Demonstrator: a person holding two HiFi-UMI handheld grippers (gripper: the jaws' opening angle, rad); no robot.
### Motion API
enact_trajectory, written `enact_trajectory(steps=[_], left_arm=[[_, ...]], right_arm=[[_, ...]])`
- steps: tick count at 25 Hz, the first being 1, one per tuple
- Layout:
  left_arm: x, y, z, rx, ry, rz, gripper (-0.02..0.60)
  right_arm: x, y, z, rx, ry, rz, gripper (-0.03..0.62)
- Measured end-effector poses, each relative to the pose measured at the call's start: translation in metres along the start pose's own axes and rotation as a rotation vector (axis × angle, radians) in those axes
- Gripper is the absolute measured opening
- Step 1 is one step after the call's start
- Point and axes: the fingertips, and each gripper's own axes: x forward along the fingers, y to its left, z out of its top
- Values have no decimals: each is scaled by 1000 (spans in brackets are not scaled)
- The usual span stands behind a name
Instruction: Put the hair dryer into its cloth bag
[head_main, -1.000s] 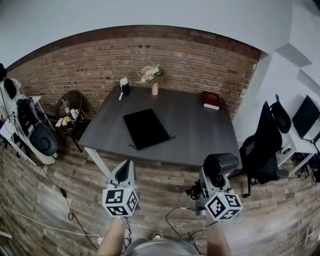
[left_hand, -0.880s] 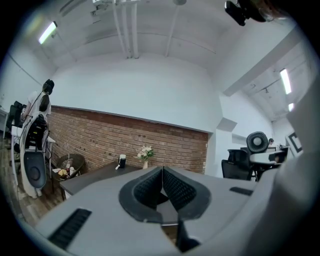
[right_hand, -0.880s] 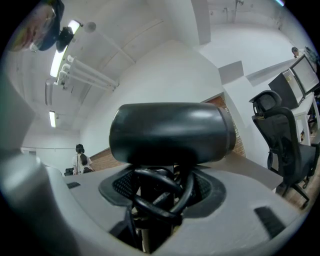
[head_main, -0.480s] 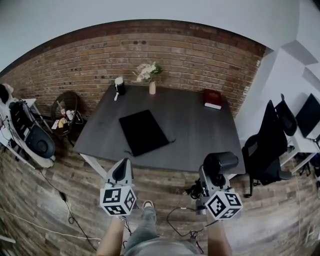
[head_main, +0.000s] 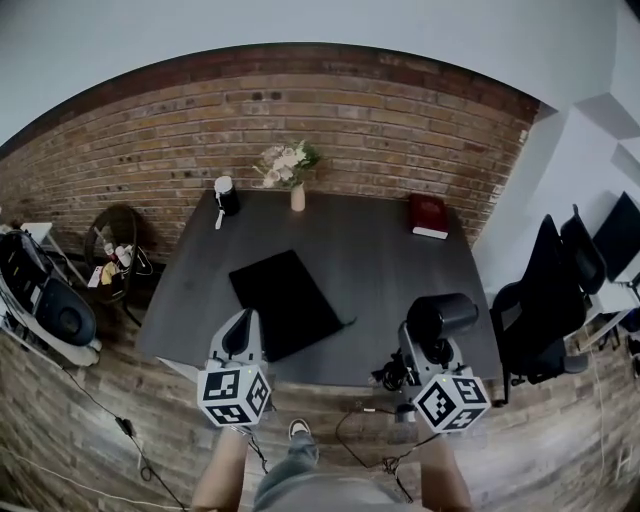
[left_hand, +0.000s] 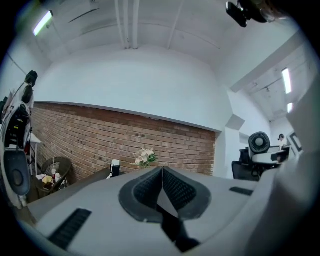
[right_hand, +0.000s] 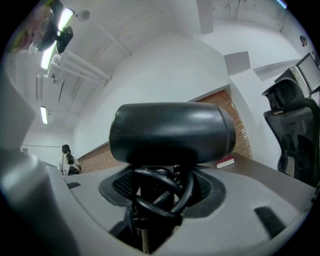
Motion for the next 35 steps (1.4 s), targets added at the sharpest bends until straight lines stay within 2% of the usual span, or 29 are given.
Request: enact_trajectory(steps=[9,14,19,22,25,32,35], left_arm=[[105,43,16,20,18,-36,6],[138,65,16,-41,9,-13,6],[165,71,8,-88,9,18,6],[178,73,10,-37,3,33,6],[186,73,10,-28,3,32,6],[177,71,-48,-26,123,29,6],[169,70,-74,-8,184,-6,6]], right_arm=[[112,-4,19,-7,-17,-3,247],[146,-6,28,35,-47,-17,247],[178,-13,23,36,18,38,247],[196,-13,19,2,58,63,247],[212,-15,15,-1,86,69,247],[229,-16,-30,45,187,95,247],[232,-15,-43,47,215,100,247]])
